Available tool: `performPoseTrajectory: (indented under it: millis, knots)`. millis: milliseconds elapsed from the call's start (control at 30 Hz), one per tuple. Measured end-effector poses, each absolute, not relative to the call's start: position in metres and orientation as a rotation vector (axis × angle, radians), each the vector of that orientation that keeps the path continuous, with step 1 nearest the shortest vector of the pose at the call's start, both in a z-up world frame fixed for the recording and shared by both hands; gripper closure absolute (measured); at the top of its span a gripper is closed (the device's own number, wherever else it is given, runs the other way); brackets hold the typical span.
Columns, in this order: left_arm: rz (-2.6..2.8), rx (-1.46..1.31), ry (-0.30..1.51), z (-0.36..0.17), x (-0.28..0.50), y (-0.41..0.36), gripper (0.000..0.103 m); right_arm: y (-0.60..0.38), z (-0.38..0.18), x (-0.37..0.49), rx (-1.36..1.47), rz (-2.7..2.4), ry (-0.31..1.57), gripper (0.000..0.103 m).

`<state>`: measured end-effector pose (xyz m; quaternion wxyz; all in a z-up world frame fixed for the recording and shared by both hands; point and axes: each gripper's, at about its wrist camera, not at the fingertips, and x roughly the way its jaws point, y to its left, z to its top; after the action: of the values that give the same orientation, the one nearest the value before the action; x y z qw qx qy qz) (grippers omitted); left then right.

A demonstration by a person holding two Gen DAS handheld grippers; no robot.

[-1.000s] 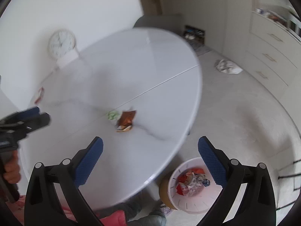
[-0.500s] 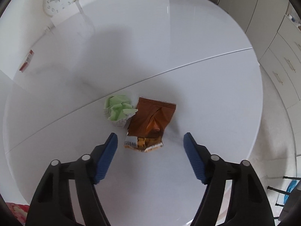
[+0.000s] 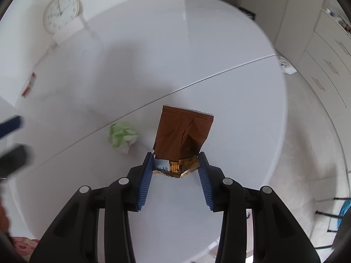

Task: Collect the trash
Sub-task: 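Grasp the brown snack bag on the table with the right gripper, then grasp the green crumpled tissue with the left gripper while the right carries the brown bag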

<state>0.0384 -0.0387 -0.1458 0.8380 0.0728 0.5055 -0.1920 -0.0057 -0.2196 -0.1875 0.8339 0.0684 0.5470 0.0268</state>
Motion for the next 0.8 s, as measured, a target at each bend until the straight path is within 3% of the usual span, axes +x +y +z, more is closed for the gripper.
performPoseTrajectory:
  millis: [67,267,533,800]
  knots:
    - [-0.423,0.201,1.076,-0.161,0.043,-0.059,0.008,-0.235,-0.177,-0.024,0.168,0.04,1.142,0.062]
    - [-0.432,0.235,1.158,-0.204,0.064,-0.104,0.022,-0.269,-0.156,-0.061,0.217,-0.026,1.115,0.061]
    - [-0.432,0.247,1.215,-0.224,0.07,-0.123,0.057,-0.286,-0.152,-0.077,0.272,-0.092,1.099,0.061]
    - [-0.421,0.282,1.195,-0.224,0.069,-0.129,0.07,-0.294,-0.148,-0.082,0.287,-0.109,1.085,0.061]
